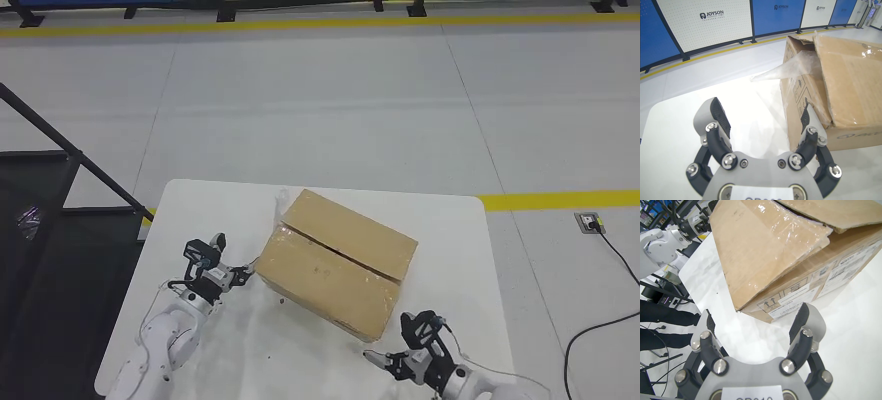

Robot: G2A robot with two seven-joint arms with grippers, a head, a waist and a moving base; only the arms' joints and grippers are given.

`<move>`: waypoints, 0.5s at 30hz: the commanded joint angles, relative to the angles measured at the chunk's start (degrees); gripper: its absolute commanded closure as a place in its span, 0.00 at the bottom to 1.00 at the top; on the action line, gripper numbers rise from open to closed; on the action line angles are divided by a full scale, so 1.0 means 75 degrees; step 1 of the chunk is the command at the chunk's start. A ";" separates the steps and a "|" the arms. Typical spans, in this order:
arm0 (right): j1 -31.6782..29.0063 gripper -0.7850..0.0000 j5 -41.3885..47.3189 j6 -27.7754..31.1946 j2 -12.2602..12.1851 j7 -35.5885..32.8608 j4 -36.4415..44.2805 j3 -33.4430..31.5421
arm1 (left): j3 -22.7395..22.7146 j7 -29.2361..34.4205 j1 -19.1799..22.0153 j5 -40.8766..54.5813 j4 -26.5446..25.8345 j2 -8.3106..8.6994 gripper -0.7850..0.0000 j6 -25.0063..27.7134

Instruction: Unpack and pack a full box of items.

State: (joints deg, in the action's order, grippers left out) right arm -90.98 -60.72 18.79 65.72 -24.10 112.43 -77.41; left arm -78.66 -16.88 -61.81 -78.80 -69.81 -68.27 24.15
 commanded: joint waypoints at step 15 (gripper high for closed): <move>0.0351 0.00 -0.0478 -0.1599 0.0111 0.0133 -0.0118 0.0203 | -0.0095 -0.0088 -0.0225 0.0071 -0.0245 0.0047 0.00 0.0050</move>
State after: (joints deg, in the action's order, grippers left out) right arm -88.15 -64.63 6.45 66.59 -23.56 111.46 -75.47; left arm -79.31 -17.48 -63.30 -78.36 -71.50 -67.94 24.48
